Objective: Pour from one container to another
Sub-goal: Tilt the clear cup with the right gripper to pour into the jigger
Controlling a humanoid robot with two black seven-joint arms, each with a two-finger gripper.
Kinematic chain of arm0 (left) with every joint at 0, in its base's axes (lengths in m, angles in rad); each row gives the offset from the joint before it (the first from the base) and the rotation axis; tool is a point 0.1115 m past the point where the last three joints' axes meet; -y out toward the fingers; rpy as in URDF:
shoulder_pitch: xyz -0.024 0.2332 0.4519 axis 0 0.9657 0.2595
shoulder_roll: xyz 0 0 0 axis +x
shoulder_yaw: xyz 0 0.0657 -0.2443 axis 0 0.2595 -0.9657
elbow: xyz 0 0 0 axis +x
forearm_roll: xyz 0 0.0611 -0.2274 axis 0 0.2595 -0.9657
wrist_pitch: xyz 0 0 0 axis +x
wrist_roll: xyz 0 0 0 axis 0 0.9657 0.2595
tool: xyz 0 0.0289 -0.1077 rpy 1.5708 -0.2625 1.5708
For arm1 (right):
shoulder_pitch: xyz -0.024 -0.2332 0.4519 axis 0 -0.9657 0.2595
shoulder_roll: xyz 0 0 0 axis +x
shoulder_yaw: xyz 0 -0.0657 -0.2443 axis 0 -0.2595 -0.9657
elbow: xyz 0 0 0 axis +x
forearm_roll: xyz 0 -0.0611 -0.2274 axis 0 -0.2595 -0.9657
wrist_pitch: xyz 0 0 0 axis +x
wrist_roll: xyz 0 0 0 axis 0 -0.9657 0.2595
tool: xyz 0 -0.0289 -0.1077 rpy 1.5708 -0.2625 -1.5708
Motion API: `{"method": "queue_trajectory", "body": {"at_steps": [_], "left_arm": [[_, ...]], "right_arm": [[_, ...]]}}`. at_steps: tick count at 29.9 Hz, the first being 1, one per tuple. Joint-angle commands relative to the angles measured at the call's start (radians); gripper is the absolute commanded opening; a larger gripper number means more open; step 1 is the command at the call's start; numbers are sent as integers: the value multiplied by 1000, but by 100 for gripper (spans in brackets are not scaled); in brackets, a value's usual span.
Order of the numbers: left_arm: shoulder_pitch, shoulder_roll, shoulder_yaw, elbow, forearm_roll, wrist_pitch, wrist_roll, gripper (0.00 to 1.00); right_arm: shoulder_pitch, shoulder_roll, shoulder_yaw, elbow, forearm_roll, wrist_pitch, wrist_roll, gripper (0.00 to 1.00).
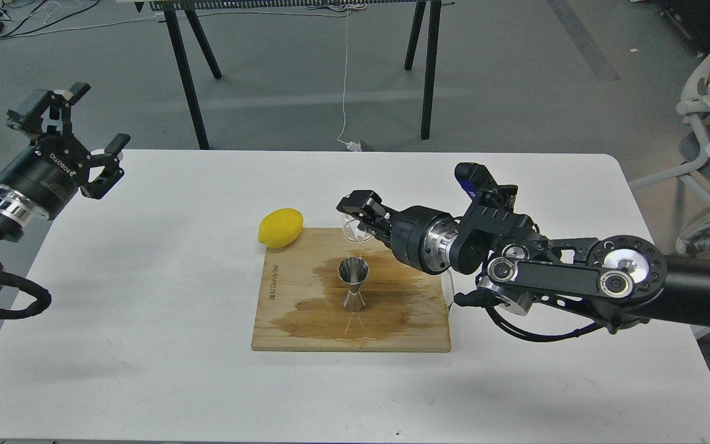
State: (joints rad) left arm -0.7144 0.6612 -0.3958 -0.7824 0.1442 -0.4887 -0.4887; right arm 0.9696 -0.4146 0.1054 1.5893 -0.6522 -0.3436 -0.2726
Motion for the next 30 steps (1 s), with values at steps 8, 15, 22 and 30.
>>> {"method": "queue_trajectory", "body": {"at_steps": [8, 15, 22, 30], "left_arm": [[3, 0, 0, 0, 0, 0, 0, 97], [3, 1, 0, 0, 0, 0, 0, 97], [3, 1, 0, 0, 0, 0, 0, 97], [1, 1, 0, 0, 0, 0, 0, 97]], "right_arm": [[0, 5, -7, 0, -15, 3, 13, 30], [9, 4, -53, -2, -124, 15, 49, 30], [11, 2, -78, -3, -213, 15, 84, 30], [11, -1, -115, -5, -303, 15, 108, 30]]}}
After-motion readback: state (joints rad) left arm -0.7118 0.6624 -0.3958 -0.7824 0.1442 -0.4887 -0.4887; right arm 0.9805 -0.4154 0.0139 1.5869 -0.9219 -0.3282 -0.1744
